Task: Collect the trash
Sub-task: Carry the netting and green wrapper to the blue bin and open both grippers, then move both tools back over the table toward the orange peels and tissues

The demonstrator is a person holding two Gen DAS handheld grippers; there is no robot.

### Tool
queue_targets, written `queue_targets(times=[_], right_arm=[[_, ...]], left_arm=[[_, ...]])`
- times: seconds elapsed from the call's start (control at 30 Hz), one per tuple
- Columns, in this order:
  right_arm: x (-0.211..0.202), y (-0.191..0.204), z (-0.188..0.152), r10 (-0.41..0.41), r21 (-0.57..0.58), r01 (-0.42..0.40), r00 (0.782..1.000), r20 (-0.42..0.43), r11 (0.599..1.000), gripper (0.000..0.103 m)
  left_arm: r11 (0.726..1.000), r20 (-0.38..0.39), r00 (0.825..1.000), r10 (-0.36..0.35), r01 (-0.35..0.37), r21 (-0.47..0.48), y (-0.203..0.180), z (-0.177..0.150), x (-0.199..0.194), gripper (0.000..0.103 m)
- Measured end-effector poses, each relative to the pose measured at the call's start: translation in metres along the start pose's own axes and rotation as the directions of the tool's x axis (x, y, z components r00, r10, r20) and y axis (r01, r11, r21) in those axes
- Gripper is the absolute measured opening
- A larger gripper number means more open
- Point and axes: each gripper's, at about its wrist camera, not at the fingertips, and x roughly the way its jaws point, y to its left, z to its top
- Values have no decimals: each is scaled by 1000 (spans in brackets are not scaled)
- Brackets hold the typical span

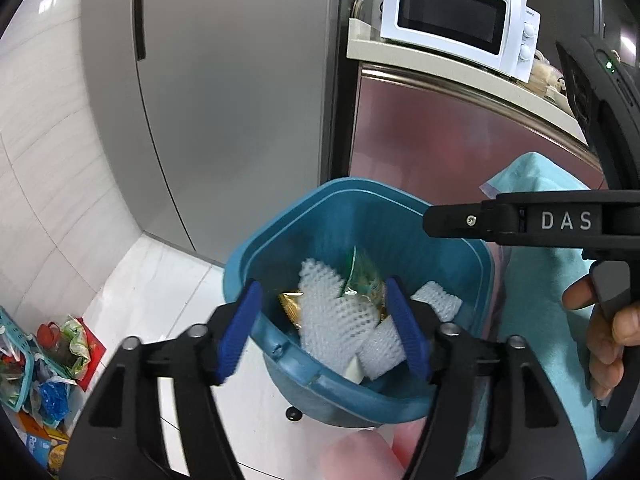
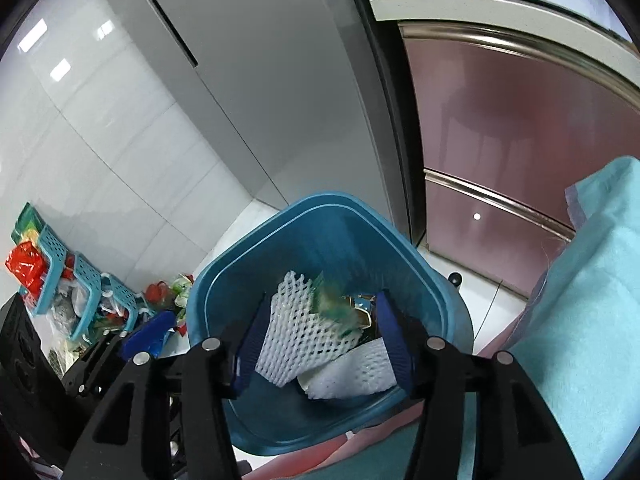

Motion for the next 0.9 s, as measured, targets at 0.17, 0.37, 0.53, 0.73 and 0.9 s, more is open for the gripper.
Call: queue_targets(times=[0.17, 0.37, 0.53, 0.73, 0.9], right_arm=[[-10, -2, -6, 15, 11, -15, 1000, 25, 1000, 53], [-41, -7, -18, 29, 20, -31, 994, 107, 999, 61], [-74, -8, -29, 7, 15, -10, 982, 188, 1000, 79], [-115, -8, -45, -16, 15, 12, 960, 281, 1000, 96], [-149, -8, -64, -31, 11, 29, 939, 343, 1000, 96]], left_arm=[[1000, 12, 1000, 8, -8, 21, -4, -1, -11, 72], [999, 56, 998, 23, -26, 46, -10, 1, -32, 88], [998, 89, 996, 27, -33, 62, -19, 4, -52, 96], [996, 116, 993, 13, -23, 85, -33, 5, -78, 97], [994, 143, 990, -14, -2, 109, -49, 3, -104, 97]])
